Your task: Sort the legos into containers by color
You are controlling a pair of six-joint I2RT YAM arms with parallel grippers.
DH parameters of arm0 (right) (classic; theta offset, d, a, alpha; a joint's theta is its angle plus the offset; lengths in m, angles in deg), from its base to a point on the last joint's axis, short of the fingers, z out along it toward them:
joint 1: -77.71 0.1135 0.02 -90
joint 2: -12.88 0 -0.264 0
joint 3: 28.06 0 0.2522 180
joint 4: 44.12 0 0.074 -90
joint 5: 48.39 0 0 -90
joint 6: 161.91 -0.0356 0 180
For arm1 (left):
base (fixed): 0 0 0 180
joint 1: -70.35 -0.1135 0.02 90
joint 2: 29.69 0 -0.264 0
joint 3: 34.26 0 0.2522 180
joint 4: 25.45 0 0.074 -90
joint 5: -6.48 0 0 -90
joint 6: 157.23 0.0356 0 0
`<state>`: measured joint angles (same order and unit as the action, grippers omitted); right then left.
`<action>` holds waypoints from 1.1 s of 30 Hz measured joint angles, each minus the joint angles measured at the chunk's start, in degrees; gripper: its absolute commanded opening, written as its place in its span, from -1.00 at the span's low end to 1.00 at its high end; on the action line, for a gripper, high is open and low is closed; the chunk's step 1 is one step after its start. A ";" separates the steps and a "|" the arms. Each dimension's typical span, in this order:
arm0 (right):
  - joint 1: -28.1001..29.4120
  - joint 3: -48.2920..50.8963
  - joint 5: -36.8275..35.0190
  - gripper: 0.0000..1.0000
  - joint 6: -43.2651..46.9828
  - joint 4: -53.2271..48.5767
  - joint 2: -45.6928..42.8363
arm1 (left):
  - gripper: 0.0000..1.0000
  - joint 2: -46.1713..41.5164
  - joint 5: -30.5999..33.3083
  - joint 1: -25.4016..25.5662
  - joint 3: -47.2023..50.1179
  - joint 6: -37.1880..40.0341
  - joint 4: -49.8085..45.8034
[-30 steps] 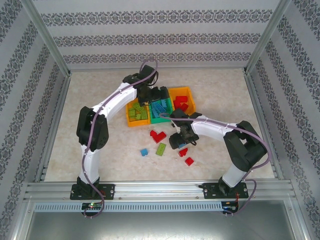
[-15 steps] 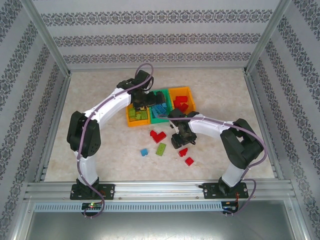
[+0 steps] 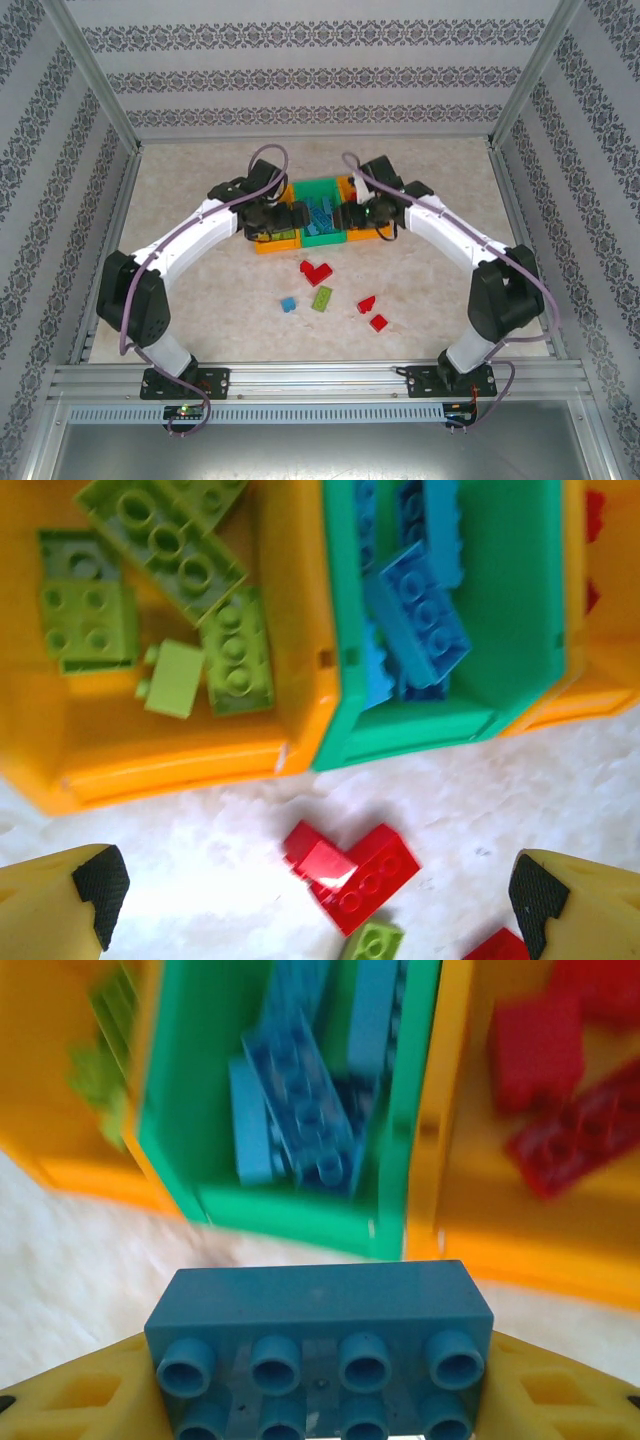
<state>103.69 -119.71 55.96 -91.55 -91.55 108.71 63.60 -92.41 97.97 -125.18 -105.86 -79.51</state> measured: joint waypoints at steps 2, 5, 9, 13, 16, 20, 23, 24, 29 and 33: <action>-0.94 -5.42 2.25 -0.02 -1.64 0.96 3.91 | 0.99 -1.70 0.35 0.00 3.28 0.28 0.07; -1.09 -12.28 5.81 -0.01 -4.33 1.66 10.38 | 0.99 -3.80 0.28 0.00 8.15 0.96 0.09; -1.09 -19.67 8.74 0.00 -7.41 1.44 19.06 | 0.99 -4.72 -0.09 0.15 11.87 1.18 0.07; -1.09 -23.28 9.09 0.07 -9.86 0.63 24.52 | 0.99 -5.27 -0.55 1.42 14.82 0.15 0.04; -1.09 -25.18 8.70 0.14 -10.86 -0.61 26.53 | 0.99 -5.29 -1.66 3.61 16.85 -2.25 0.07; -1.09 -28.55 7.43 0.27 -11.65 -1.51 28.33 | 0.99 -5.29 -3.80 6.51 19.65 -6.86 0.04; -1.09 -29.70 6.38 0.33 -11.82 -1.51 29.22 | 0.99 -5.29 -5.79 8.33 21.20 -10.78 0.13; -1.09 -29.77 6.08 0.38 -12.00 -1.51 29.44 | 0.99 -5.29 -6.43 8.87 21.75 -12.13 0.13; -1.07 -29.94 5.60 0.51 -12.04 -1.38 29.62 | 0.99 -5.29 -8.11 10.73 22.84 -17.16 0.11; -0.63 -29.99 5.31 0.60 -11.91 -1.11 29.59 | 0.99 -5.29 -8.68 11.72 22.99 -20.55 0.24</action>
<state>103.06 -149.69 61.27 -103.46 -92.67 138.31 58.31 -101.08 109.68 -102.19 -126.40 -79.27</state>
